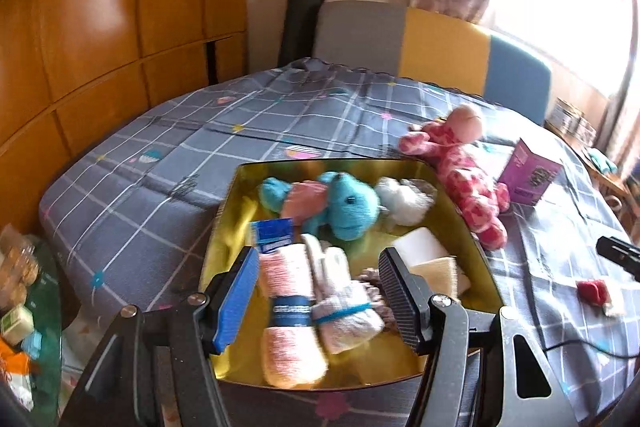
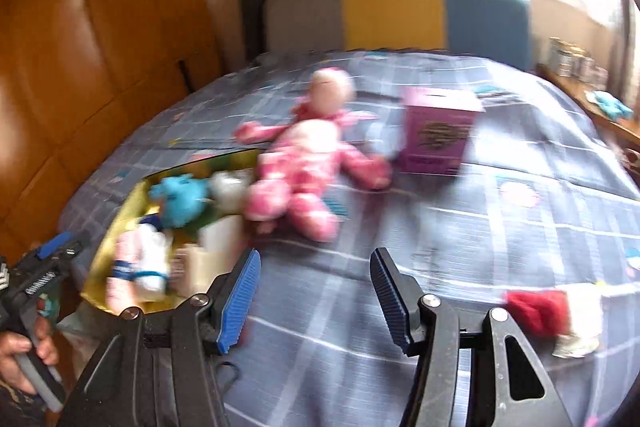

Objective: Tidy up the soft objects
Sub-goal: 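Move both tools back to the red sock and receipt packet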

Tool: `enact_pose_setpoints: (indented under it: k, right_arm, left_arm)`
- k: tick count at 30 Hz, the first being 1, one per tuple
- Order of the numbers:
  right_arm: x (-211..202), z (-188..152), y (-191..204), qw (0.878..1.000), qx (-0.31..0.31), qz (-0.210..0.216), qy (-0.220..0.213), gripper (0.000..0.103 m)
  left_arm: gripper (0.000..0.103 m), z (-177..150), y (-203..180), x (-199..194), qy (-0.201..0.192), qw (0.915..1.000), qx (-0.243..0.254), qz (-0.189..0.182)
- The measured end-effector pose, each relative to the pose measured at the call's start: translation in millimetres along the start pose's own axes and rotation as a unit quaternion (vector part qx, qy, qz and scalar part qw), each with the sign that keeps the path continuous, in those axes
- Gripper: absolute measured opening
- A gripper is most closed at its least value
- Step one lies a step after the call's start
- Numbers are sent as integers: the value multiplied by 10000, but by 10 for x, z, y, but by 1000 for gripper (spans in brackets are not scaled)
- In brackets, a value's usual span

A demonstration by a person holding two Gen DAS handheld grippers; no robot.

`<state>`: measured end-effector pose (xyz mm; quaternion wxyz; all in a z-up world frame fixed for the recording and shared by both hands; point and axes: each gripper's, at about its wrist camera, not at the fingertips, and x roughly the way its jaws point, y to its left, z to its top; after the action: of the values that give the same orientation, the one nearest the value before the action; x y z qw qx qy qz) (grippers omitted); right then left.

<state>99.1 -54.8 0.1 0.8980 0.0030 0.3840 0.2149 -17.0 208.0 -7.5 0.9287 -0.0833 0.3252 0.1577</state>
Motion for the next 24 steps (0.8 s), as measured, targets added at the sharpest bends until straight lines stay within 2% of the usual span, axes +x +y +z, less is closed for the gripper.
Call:
enact_pose_setpoints:
  k: [6,14,20,24]
  right_arm:
    - [-287,-149,-736,9952,427,-875,-85,58]
    - [-570,-303,-1578,9775,1169,-1741,-226,58]
    - [-752,-401,-2036,9559,1701,-2326,-572,58]
    - [-856,-566,-2311,9311,2301,-2649,-997,58]
  left_arm:
    - [63,58,-411,35,9,9986,431,-310]
    - [70,80,-1071,68,49,9905,1078,-858]
    - [71,80,-1535,113,112,9816,1518,-1154]
    - [71,66,-1902,205,199,9731,1853,-1358]
